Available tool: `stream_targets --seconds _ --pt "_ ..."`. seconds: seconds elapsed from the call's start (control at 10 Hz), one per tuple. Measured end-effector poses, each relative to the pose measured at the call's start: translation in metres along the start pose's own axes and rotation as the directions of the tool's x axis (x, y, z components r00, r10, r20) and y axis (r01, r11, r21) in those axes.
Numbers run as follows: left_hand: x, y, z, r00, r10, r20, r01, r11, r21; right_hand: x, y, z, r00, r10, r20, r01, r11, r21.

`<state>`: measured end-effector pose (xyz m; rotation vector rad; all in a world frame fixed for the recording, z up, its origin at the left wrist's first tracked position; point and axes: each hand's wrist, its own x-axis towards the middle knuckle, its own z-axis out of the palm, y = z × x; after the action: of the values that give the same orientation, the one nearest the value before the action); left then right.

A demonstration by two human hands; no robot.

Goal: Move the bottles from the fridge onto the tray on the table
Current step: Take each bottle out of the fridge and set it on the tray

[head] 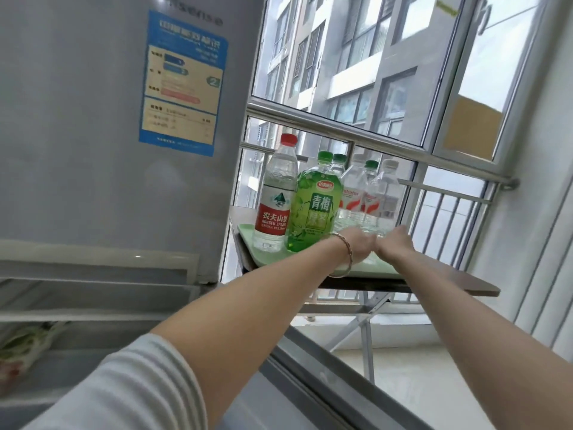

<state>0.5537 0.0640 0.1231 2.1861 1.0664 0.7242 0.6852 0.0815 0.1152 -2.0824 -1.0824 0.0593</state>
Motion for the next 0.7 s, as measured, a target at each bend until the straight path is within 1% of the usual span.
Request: stream_targets --seconds 0.1,0.2,0.3,0.4,0.5,0.6,0.7 --pt "-0.027 0.002 -0.028 0.998 -0.031 -0.062 0.032 0.999 0.023 -0.041 -0.029 0.002 0.975 -0.216 -0.05 0.214 0.976 -0.049" --pt "-0.075 -0.007 -0.06 0.989 -0.073 -0.131 0.083 0.994 0.075 -0.087 -0.055 0.011 0.915 -0.399 0.056 0.402 0.915 -0.044" --pt "-0.115 -0.025 -0.089 0.968 -0.12 -0.221 0.149 0.982 0.119 -0.156 -0.098 0.022 0.837 -0.532 0.131 0.543 0.836 -0.075" --pt "-0.151 -0.06 -0.119 0.925 -0.263 -0.274 0.296 0.951 0.088 -0.201 -0.128 0.041 0.749 -0.601 0.278 0.637 0.769 -0.053" --pt "-0.194 -0.099 -0.142 0.89 -0.354 -0.287 0.407 0.901 0.149 -0.248 -0.152 0.077 0.664 -0.619 0.419 0.704 0.706 -0.073" --pt "-0.227 -0.147 -0.158 0.851 -0.47 -0.236 0.513 0.84 0.178 -0.288 -0.169 0.122 0.574 -0.63 0.523 0.747 0.665 -0.019" --pt "-0.251 -0.191 -0.166 0.802 -0.56 -0.208 0.596 0.778 0.198 -0.316 -0.176 0.172 0.542 -0.608 0.579 0.71 0.7 0.07"
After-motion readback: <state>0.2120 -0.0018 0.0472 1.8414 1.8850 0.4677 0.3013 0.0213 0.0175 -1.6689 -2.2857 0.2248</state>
